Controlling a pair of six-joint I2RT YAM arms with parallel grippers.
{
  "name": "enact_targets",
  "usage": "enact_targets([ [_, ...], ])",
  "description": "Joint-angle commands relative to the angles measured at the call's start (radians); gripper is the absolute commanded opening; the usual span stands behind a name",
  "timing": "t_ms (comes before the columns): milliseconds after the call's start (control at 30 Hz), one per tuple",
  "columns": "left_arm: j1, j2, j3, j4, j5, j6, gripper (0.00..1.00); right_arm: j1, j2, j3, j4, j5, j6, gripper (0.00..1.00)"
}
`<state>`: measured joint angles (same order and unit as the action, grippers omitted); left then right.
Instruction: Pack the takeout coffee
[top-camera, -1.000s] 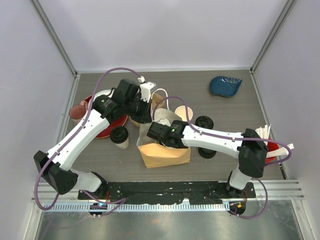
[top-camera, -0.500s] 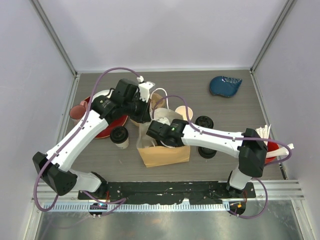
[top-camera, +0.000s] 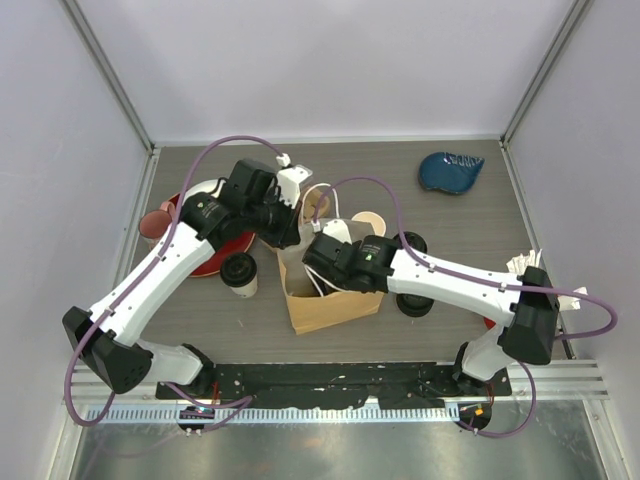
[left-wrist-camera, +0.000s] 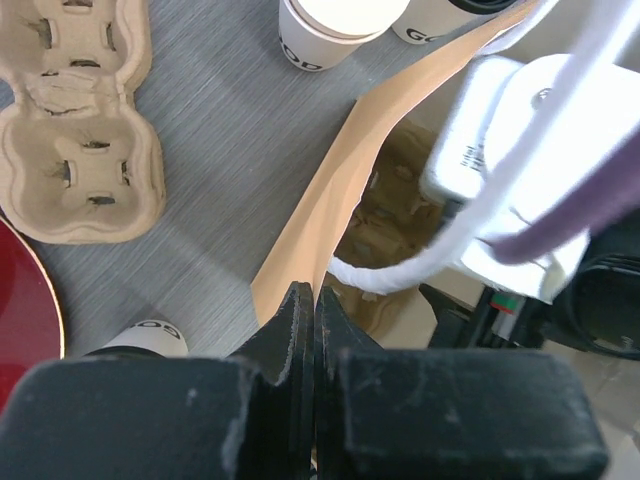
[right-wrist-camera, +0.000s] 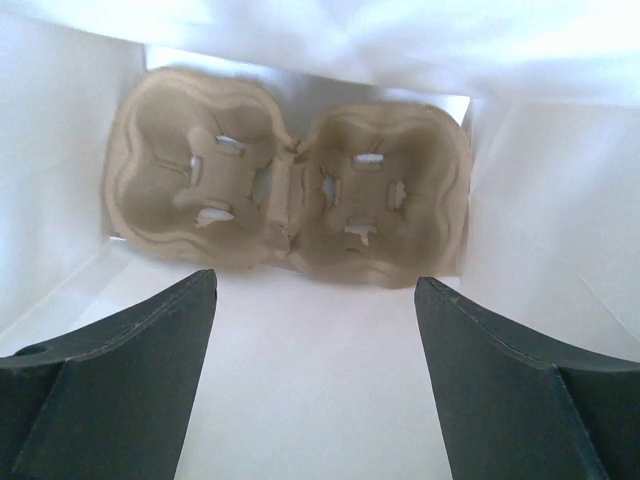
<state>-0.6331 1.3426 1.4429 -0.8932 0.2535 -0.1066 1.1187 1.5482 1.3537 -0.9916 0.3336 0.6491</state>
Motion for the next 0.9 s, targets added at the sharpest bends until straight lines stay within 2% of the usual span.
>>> enact_targets([
  [0,0.000,-0.020,0.005,-0.004,0.030,0.048,0.00,0.032,-0.072,0.033,0.071,0.093,-0.035,0.86],
  [433,0.000,-0.017,0.010,-0.036,0.020,0.084,0.00,0.055,-0.195,-0.007,0.186,0.165,-0.085,0.86],
  [867,0.000,-0.013,0.016,-0.046,0.023,0.096,0.00,0.075,-0.254,0.045,0.215,0.240,-0.150,0.86],
])
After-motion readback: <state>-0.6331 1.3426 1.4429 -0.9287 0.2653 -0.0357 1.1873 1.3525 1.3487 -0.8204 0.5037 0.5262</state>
